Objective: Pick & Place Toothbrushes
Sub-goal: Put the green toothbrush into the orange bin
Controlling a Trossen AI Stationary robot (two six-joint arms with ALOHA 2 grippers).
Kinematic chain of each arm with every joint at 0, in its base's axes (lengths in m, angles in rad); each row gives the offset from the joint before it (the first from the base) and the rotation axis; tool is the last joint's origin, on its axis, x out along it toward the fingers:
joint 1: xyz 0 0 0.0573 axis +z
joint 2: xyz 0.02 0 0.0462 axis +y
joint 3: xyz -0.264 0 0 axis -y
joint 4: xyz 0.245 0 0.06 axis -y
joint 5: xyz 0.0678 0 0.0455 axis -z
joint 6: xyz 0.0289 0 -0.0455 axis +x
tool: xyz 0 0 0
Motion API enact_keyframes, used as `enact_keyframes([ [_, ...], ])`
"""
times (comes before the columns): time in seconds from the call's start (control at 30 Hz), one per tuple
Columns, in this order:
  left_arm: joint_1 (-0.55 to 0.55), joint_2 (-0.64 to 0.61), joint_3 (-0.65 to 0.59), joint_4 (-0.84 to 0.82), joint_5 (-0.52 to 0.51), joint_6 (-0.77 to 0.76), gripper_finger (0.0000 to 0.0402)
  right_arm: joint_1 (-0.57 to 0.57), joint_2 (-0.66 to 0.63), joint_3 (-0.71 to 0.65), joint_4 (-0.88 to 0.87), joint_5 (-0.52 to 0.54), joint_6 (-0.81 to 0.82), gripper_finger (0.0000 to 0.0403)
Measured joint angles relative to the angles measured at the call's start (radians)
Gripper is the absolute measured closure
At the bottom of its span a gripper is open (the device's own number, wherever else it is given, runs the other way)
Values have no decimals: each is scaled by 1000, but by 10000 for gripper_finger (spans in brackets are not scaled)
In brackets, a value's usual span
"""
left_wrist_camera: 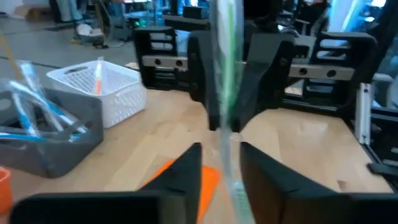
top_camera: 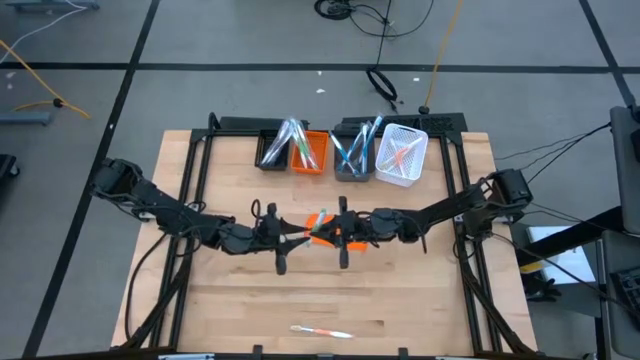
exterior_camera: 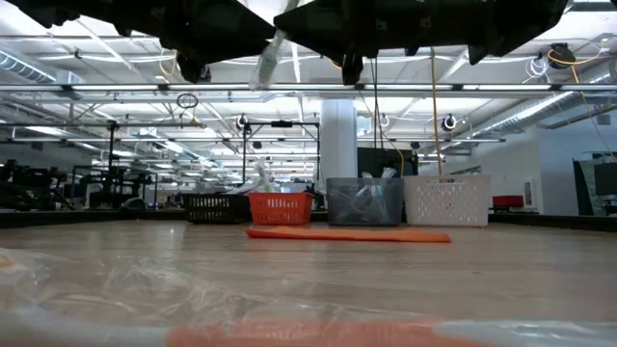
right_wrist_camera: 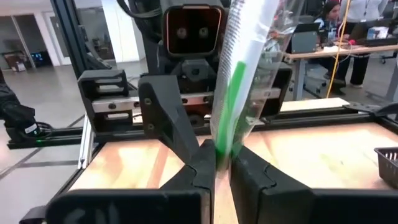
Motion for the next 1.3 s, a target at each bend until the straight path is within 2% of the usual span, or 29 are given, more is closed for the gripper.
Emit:
enact_keyframes([
  [0.23,-18,0,0,-1,-19,-21,204,-23,-76,0,-155,3,26,386],
  [0.4,-55,0,0,-3,-16,-19,173,-80,-128,-1,-257,4,83,386],
  [0.53,-82,0,0,-8,1,-20,171,-160,-129,0,-272,2,104,386],
  [0.7,-106,0,0,-55,1,-20,181,-271,-129,45,-396,1,136,386],
  [0.97,-111,0,0,-163,2,-72,201,-395,-124,132,-500,-27,115,386],
  [1.13,-111,0,0,-161,2,-71,209,-457,-68,213,-601,-28,106,386],
  [1.3,-111,0,0,-161,-4,-67,205,-522,10,283,-614,-99,104,386],
])
